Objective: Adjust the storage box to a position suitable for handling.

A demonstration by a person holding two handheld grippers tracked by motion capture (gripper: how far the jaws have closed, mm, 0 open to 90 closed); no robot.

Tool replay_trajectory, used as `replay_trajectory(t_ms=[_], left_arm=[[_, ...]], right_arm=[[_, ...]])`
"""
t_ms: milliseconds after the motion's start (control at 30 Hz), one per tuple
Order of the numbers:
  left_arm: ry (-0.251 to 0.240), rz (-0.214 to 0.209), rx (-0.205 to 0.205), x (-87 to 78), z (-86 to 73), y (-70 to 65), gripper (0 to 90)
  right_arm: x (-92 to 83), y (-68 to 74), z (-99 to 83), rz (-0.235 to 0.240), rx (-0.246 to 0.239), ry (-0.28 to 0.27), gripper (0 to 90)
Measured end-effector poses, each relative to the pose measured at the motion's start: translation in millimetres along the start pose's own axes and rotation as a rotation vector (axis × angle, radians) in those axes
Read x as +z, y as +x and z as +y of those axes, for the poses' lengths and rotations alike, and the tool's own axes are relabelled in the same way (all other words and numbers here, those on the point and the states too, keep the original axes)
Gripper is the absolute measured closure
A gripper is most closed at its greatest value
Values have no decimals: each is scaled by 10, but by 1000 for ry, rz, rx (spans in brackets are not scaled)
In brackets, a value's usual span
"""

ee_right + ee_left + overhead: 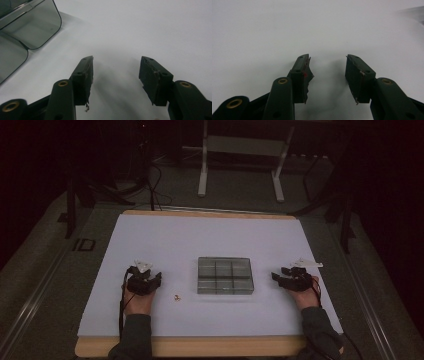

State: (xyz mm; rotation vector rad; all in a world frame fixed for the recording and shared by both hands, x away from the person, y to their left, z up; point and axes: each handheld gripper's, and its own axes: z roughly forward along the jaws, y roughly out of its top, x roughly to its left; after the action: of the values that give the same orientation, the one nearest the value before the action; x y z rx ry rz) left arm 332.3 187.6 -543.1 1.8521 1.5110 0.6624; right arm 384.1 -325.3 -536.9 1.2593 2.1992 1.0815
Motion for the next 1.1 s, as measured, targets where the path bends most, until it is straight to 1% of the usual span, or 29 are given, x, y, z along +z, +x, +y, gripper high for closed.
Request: replay_trajectory(t_ms=[100,300,433,467,500,567,667,767,867,1100], left_arm=[[-3,-10,-1,-3,-1,3,556],[-12,-51,7,-16,-2,-15,586],[-18,-69,16,-27,-1,-26,601],[-20,-82,16,-28,-2,-26,605],[-19,-89,14,-28,-3,-25,611],[-19,-98,15,-30,-5,-23,614],[-26,-109,10,-32,-9,-18,614],[-30,-130,-1,-37,-14,-13,629],[-33,-134,1,-44,-19,-22,640],[-35,-141,8,-43,-27,-31,651]], right_arm=[[-3,-5,-1,4,2,-2,452],[-12,-4,5,9,8,-11,453],[-9,32,33,25,6,-22,463],[-6,46,41,25,3,-21,464],[1,70,56,41,-1,-18,477],[12,105,77,73,-18,-14,531],[38,170,123,93,-41,-18,599],[60,226,168,114,-44,-23,642],[93,298,203,152,-47,-21,685],[199,505,256,229,-96,7,784]])
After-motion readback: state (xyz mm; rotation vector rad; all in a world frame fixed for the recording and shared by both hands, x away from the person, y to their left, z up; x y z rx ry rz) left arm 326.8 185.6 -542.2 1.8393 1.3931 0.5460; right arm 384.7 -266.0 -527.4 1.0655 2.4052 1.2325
